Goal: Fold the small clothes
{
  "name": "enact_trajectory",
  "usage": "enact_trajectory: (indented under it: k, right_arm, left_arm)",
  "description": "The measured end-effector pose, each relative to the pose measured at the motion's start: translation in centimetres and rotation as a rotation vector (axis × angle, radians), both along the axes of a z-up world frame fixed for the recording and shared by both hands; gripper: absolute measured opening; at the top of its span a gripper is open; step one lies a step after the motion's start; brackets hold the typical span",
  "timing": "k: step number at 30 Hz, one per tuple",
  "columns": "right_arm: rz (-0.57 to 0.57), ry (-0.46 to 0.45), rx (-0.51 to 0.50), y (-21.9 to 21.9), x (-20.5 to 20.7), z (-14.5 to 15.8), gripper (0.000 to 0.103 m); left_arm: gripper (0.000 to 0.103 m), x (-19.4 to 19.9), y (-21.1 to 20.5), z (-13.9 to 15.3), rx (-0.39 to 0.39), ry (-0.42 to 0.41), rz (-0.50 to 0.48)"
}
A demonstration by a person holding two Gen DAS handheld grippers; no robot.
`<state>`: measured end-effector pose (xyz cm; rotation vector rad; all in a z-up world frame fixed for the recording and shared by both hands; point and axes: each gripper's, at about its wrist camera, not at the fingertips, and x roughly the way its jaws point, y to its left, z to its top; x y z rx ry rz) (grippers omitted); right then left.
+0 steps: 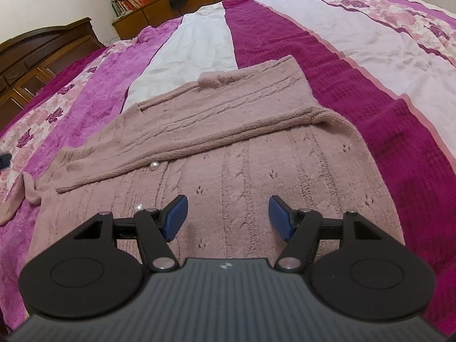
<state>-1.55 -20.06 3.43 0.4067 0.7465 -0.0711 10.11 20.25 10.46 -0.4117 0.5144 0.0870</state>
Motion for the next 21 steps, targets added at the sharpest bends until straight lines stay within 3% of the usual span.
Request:
enact_trajectory:
  k: [2,4,5,9,13,16,21]
  right_arm:
    - [-0.004,-0.005,0.008,-0.1,-0.2,0.0,0.07]
    - [-0.003,-0.008,0.012,-0.1,-0.3,0.0,0.07]
    - [-0.002,-0.009,0.014,-0.1,-0.3,-0.1,0.07]
    - [-0.002,-0.005,0.021,-0.3,-0.2,-0.5,0.07]
    - [-0.002,-0.002,0.021,-0.3,-0.2,-0.6,0.07]
    - [0.0,0.0,0.018,-0.3,-0.2,-0.7,0.07]
    - [-0.003,0.008,0.013,-0.2,0.0,-0.9,0.07]
  left_arm:
    - [0.032,-0.2,0.6,-0.9,-0.041,0.036,0.02]
    - [0.067,-0.8,1.1,-1.4,-0.048,0.05,0.067]
    - [0.071,-1.2,1.2,-1.6,-0.043,0.047,0.087]
    - [0.073,-2.2,1.9,-2.7,-0.031,0.077,0.123]
    - [0.073,-2.5,2.9,-4.0,-0.104,0.088,0.161]
    - [0.073,-1.7,3.6,-4.7,-0.136,0.079,0.188]
    - [0.073,1.1,4.9,-6.0,-0.122,0.086,0.236]
